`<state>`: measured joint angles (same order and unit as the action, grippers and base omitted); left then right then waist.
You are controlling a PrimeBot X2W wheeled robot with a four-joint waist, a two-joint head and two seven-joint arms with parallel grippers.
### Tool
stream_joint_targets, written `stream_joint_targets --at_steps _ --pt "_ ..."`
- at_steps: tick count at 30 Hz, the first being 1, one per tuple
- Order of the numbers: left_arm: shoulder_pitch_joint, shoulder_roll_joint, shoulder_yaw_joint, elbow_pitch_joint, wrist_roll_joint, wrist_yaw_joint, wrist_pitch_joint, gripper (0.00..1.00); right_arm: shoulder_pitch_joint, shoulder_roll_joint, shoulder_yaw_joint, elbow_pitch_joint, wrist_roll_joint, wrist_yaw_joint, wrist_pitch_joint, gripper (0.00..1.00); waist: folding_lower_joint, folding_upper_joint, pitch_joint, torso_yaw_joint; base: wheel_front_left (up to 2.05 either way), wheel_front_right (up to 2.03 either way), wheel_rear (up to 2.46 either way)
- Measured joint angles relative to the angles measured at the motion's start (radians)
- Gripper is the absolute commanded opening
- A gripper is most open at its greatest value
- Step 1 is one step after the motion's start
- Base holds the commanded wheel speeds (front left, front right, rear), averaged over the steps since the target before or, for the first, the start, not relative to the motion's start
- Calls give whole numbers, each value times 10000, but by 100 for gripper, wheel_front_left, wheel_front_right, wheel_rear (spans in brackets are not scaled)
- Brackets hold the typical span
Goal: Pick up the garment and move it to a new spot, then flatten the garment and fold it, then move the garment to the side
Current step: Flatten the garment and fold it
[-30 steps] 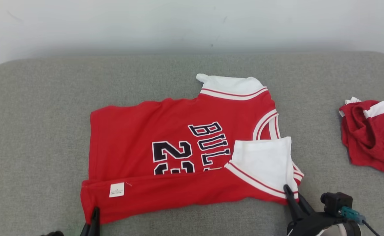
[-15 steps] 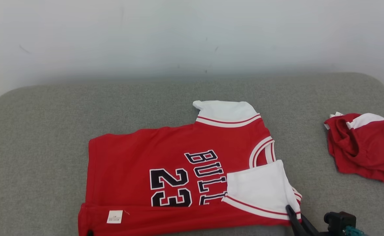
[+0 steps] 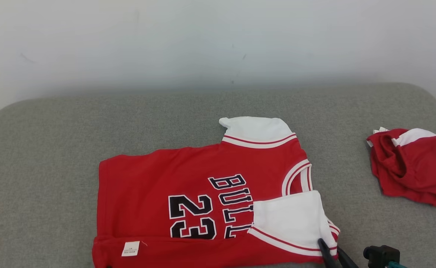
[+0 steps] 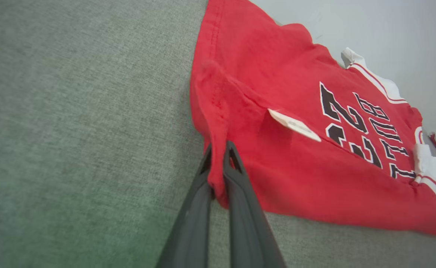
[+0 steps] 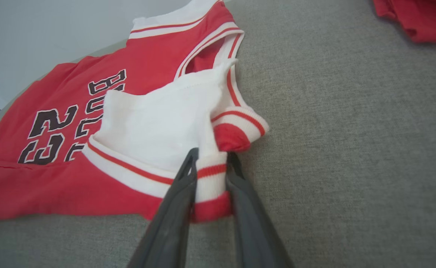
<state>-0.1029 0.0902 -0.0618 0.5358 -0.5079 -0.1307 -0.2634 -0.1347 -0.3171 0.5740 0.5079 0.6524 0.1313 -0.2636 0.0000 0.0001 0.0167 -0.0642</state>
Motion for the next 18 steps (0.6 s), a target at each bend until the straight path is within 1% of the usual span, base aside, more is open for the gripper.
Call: stream_joint_targets --at_steps 1,2,3,4,5,6,7,8,10,13,16,18 --pt "-12 -4 -128 4 -92 0 0 0 -5 17 25 0 -2 0 -2 45 0 0 23 7 0 0 0" --pt "-32 -13 -242 33 -171 0 0 0 -17 40 44 2 -2 0 -2 61 -1 0 58 14 0 0 0" --pt "-50 -12 -332 52 -207 0 0 0 -47 50 54 4 -4 0 -2 79 0 0 97 22 0 0 0" --pt "-75 -4 -376 50 -213 0 0 0 -93 52 65 8 -10 0 0 93 0 0 141 31 0 0 0" --pt "-119 4 -399 48 -236 0 0 7 -154 50 59 13 -13 0 -2 100 0 0 185 44 0 0 0" --pt "-172 12 -414 56 -245 0 0 31 -198 50 44 17 -19 0 -2 100 0 0 222 59 0 0 0" --pt "-209 12 -395 58 -244 0 0 80 -213 52 21 44 -50 0 -2 100 1 0 254 77 0 0 0" --pt "-218 13 -316 75 -203 0 0 100 -209 50 -42 96 -104 0 0 100 0 0 284 94 0 0 0" --pt "-212 40 -107 113 -58 0 0 100 -214 46 -339 151 -267 0 0 100 0 1 320 128 0 0 0" --pt "-203 58 399 67 483 0 0 100 -213 36 -1179 73 -694 0 -2 100 0 0 313 165 0 0 0" --pt "-174 19 1139 -182 1204 36 0 100 -188 2 -2092 -144 -1831 0 -2 100 0 0 277 197 0 0 0" --pt "-138 -42 1419 -497 1806 100 0 100 -157 217 -2819 -430 -2414 0 -4 100 0 0 274 203 0 0 0"
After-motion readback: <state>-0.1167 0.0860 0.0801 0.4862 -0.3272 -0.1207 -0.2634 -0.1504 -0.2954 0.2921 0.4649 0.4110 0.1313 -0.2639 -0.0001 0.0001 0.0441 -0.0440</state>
